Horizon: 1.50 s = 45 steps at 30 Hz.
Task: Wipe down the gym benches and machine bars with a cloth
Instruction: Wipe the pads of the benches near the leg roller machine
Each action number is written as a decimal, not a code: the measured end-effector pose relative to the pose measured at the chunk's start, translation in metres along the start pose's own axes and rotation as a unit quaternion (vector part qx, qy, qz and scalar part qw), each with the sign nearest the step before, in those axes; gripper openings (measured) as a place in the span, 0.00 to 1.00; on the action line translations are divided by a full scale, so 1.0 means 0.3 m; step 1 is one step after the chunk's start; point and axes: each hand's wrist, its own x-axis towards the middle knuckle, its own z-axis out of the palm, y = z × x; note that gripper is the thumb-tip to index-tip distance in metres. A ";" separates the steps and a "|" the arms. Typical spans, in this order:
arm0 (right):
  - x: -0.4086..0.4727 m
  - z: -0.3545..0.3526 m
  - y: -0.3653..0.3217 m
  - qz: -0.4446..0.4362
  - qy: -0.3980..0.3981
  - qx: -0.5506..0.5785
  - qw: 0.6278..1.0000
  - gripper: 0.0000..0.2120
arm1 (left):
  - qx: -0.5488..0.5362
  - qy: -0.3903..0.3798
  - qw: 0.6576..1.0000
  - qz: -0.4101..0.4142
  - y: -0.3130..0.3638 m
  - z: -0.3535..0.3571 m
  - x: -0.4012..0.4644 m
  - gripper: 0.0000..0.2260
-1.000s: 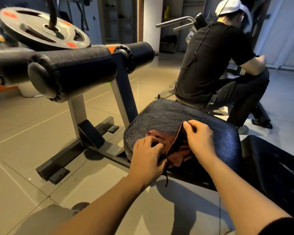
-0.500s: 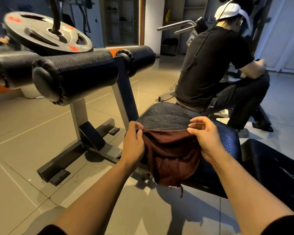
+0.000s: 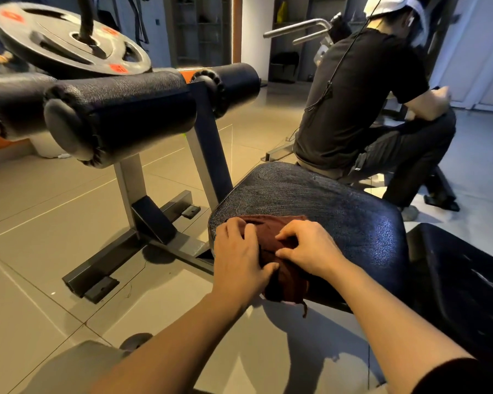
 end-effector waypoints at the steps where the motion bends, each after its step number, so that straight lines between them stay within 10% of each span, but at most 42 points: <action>1: -0.004 0.003 0.003 0.007 0.011 -0.008 1.000 0.10 | -0.004 -0.002 1.000 -0.008 -0.007 -0.005 -0.003 0.31; 9: -0.011 -0.058 0.062 0.111 0.132 0.091 0.981 0.06 | -0.102 0.022 0.995 -0.004 -0.071 -0.061 0.006 0.07; 15: -0.030 -0.033 0.076 0.148 0.125 0.095 0.976 0.04 | -0.078 0.068 0.994 -0.019 -0.063 -0.059 0.022 0.16; 19: -0.037 -0.020 0.059 0.087 0.079 0.009 0.993 0.21 | -0.010 0.035 0.995 0.089 -0.032 0.010 0.014 0.21; 26: -0.043 -0.001 0.017 0.071 0.099 0.015 0.992 0.07 | 0.019 0.039 0.997 0.070 0.003 0.033 0.028 0.12; 32: -0.071 -0.043 -0.009 0.066 0.136 0.342 0.927 0.04 | -0.265 0.048 0.962 0.047 0.098 0.031 0.026 0.04; 37: -0.140 -0.125 0.068 0.059 0.197 0.406 0.890 0.15 | -0.431 -0.062 0.889 0.143 0.185 0.047 0.022 0.20; 42: -0.217 -0.248 0.155 0.112 0.429 0.239 0.864 0.14 | -0.360 -0.117 0.892 0.246 0.286 0.085 0.013 0.26; 45: -0.257 -0.272 0.209 0.124 0.418 0.164 0.885 0.16 | -0.270 -0.065 0.928 0.249 0.286 0.127 0.010 0.20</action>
